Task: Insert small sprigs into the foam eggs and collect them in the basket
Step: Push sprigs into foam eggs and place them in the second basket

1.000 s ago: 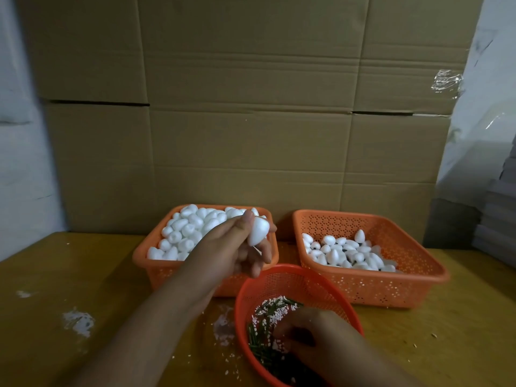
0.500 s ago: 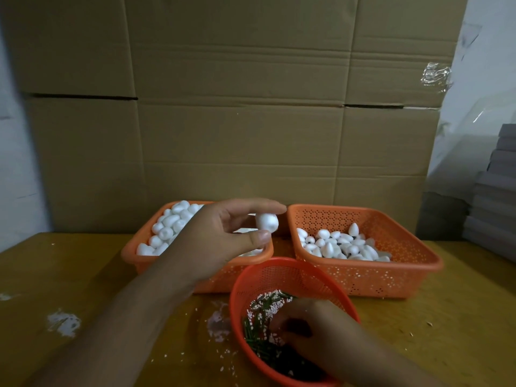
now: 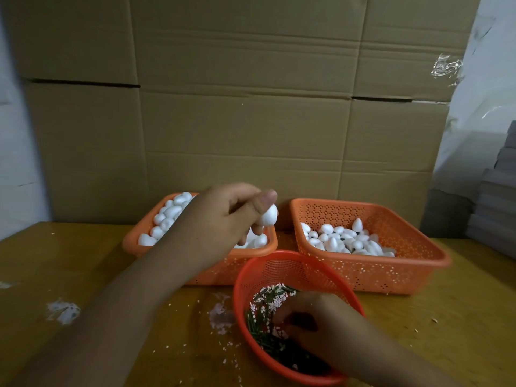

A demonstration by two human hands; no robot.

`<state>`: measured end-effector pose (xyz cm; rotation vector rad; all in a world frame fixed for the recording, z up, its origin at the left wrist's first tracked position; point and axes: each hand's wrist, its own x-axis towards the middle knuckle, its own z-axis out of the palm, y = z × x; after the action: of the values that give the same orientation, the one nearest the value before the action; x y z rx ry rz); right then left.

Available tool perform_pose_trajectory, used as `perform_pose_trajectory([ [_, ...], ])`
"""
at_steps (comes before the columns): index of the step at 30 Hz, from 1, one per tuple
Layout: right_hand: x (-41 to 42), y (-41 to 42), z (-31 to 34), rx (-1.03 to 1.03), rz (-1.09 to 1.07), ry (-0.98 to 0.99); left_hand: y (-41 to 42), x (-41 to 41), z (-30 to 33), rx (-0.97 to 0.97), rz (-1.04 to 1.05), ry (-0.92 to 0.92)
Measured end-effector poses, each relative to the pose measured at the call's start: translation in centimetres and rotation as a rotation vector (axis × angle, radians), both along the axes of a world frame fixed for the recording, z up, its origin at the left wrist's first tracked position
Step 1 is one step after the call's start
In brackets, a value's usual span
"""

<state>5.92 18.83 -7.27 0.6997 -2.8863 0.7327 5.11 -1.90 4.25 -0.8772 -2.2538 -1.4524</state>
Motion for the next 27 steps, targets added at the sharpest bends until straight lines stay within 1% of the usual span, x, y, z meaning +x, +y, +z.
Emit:
perform_pose_trajectory([
  [2,0.0,0.0,0.0,0.000,-0.001,-0.005,-0.1,-0.1,0.0,0.059,-0.050,-0.067],
  [6,0.0,0.0,0.2,-0.002,0.008,-0.012,-0.7,-0.4,-0.2,0.146,-0.245,-0.276],
  [10,0.0,0.0,0.2,0.001,0.009,-0.017,-0.9,-0.6,-0.3,0.182,-0.320,-0.353],
  [12,0.1,0.0,0.3,0.001,0.012,-0.014,-0.8,-0.4,-0.2,0.192,-0.335,-0.340],
  [15,0.1,0.0,0.4,-0.006,0.016,-0.010,-0.6,-0.1,0.0,0.174,-0.304,-0.269],
  [18,0.1,-0.1,0.4,-0.013,0.017,-0.013,-0.3,0.2,0.1,0.150,-0.223,-0.201],
  [23,0.2,0.0,0.5,-0.006,0.031,-0.008,0.0,0.2,-0.1,0.041,-0.067,-0.107],
  [27,0.2,0.0,0.5,0.000,0.030,-0.013,0.3,-0.1,-0.2,0.010,-0.010,-0.041],
])
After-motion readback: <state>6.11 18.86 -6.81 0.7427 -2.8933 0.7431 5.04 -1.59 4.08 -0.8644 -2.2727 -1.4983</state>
